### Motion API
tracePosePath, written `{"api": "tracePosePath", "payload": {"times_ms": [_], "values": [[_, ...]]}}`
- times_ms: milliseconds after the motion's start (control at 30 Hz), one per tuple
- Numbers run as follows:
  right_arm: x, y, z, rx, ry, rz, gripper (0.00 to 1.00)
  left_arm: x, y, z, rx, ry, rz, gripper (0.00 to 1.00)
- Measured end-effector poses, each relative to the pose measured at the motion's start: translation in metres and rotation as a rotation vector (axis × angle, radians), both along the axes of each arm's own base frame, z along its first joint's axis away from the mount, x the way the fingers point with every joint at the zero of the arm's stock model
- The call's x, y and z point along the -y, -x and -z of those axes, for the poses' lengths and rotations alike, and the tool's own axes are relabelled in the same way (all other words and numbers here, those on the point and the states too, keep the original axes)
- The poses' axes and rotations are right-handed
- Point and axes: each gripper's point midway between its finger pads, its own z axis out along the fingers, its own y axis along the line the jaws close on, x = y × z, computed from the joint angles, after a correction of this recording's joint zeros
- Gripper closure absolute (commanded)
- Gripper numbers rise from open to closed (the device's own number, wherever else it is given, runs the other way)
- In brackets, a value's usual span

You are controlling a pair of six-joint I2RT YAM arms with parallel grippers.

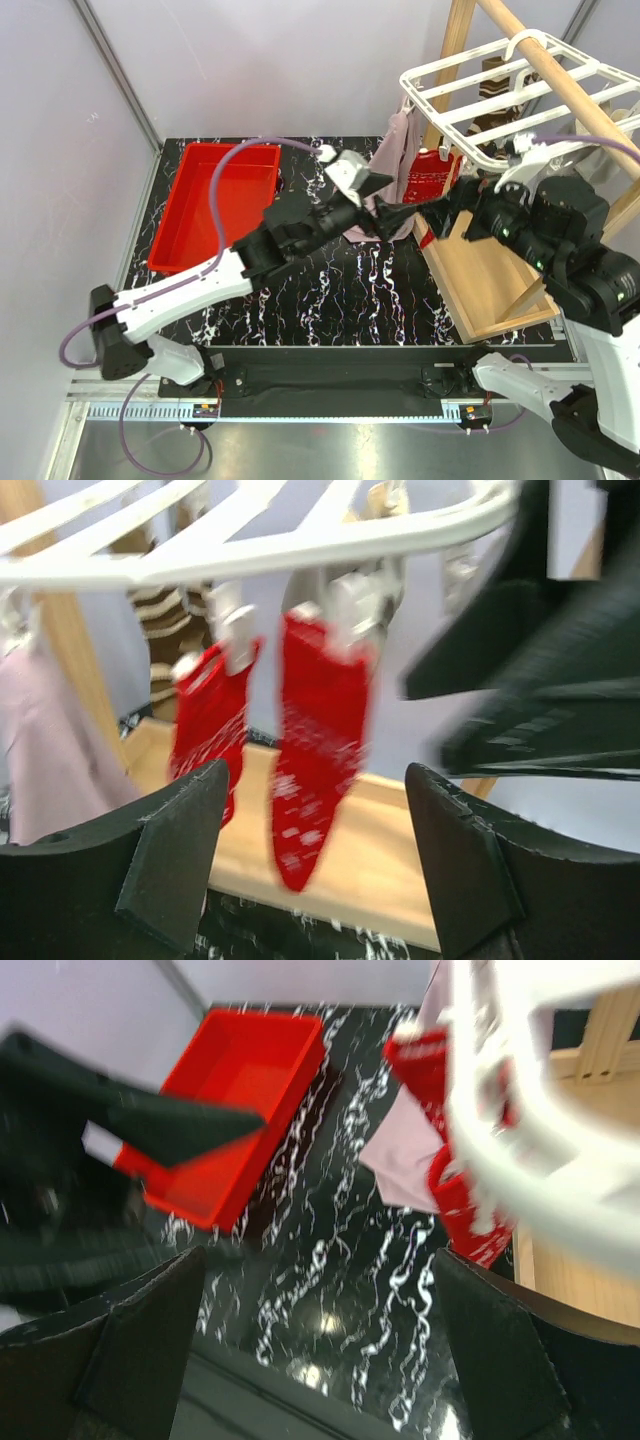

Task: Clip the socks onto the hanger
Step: Reset both arms

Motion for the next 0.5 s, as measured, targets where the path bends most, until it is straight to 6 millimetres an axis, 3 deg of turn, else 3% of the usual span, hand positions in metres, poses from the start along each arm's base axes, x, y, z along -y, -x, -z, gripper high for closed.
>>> {"api": "tracePosePath", "payload": {"times_ms": [167, 367, 500], "values": [[-0.004, 0.031, 0.033, -0.026, 0.048, -0.136, 0.0, -0.052, -0.002, 0.027, -0.095, 0.004, -0.048, 0.22], [-0.027, 0.072, 0.063, -0.06, 0.031, -0.383, 0.0, -0.104, 0.0, 0.05, -0.187, 0.029, -0.118, 0.21], [-0.052, 0.072, 0.096, -0.136, -0.01, -0.504, 0.0, -0.139, -0.009, 0.071, -0.265, 0.056, -0.188, 0.21]]}}
